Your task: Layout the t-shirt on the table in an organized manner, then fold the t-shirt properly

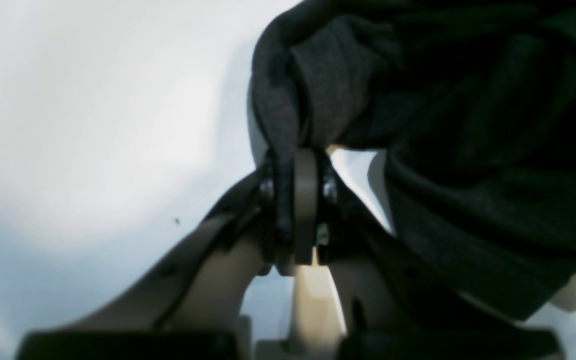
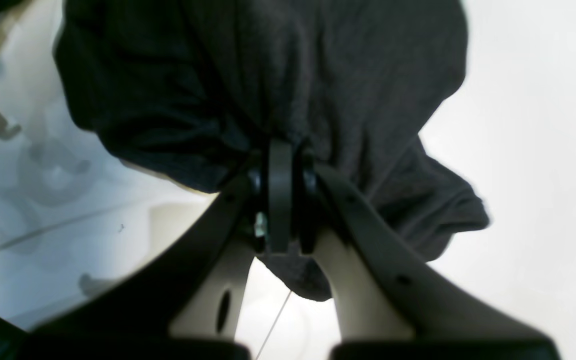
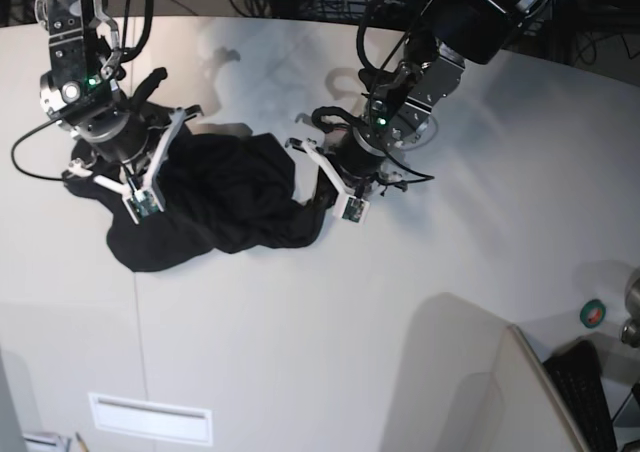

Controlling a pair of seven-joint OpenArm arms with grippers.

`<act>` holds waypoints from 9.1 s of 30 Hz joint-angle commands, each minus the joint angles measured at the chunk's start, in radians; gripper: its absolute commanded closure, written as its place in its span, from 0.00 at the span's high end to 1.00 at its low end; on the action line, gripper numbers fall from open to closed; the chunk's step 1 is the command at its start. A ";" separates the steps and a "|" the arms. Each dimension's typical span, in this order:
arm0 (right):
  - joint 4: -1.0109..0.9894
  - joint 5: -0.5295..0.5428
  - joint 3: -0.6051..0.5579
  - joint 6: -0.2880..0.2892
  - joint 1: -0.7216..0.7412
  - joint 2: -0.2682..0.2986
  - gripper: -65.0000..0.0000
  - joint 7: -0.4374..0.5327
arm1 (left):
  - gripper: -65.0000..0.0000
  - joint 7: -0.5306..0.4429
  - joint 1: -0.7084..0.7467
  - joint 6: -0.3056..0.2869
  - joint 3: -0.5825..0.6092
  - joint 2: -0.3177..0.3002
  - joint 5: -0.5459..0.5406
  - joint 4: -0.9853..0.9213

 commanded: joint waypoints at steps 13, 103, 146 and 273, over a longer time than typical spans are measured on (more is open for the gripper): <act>-0.216 0.003 -0.002 -0.001 0.428 0.005 0.00 0.017 | 0.00 0.064 -0.144 0.002 -0.004 -0.167 0.000 0.177; -0.224 0.008 -0.086 0.001 0.203 -0.001 0.00 0.101 | 0.12 -0.225 0.533 0.113 -0.632 0.059 0.189 0.101; 0.019 0.008 -0.086 -0.002 0.012 -0.132 0.50 0.101 | 0.17 -0.440 0.399 0.184 -0.431 -0.012 0.416 0.069; -0.001 0.003 0.277 -0.005 -0.034 -0.179 0.48 0.095 | 0.62 -0.446 0.422 0.188 -0.457 -0.057 0.414 0.204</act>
